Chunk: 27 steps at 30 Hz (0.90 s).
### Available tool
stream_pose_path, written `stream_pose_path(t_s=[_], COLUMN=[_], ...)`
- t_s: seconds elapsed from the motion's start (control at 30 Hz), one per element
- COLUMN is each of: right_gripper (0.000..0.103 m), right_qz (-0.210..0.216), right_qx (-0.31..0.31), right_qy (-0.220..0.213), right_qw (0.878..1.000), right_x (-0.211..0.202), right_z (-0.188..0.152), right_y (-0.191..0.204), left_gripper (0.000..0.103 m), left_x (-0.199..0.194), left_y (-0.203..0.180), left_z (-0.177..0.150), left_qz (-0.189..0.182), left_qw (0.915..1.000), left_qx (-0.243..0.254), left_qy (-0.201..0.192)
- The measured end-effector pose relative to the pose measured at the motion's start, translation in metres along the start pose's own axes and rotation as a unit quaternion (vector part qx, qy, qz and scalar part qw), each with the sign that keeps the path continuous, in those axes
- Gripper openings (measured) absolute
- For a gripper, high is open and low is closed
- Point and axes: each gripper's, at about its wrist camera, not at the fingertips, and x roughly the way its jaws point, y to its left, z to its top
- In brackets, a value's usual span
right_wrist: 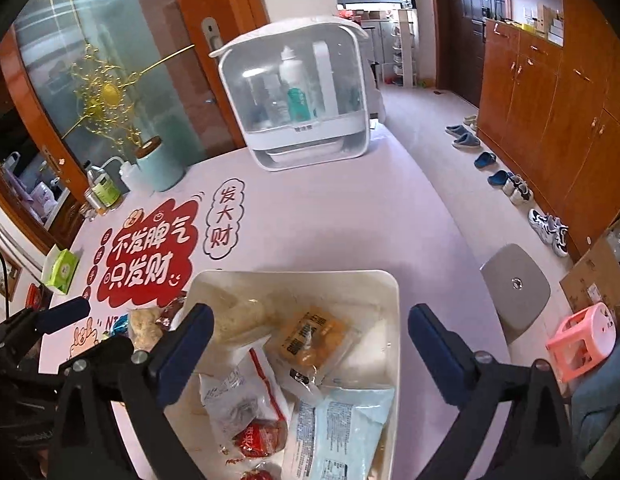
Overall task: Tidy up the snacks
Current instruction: 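Carry both bags over the white tray and open both tools to release them, then move both open tools back to the snack pile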
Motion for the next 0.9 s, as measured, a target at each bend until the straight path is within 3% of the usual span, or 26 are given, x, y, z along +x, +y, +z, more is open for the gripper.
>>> stream_pose_path(t_s=[0.27,0.63,0.9], right_gripper=[0.098,0.098,0.098], right_qz=[0.015,0.026,-0.005], right_qx=[-0.016,-0.058,-0.093], right_qy=[0.007,0.023,0.021], right_qw=[1.000,0.998,0.995], right_x=[-0.010,-0.038,-0.056], right_z=[-0.015,-0.067,-0.093], right_y=[0.017,0.051,0.075], left_gripper=[0.083,0.083,0.083], left_x=[-0.023,-0.068,-0.098], left_y=[0.010,0.032,0.078], left_z=[-0.026,-0.085,-0.133], left_qz=[0.018,0.035,0.083], left_qw=[0.9998,0.9989,0.9947], left_qx=[-0.008,-0.029,-0.059], left_qy=[-0.005,-0.009,0.004])
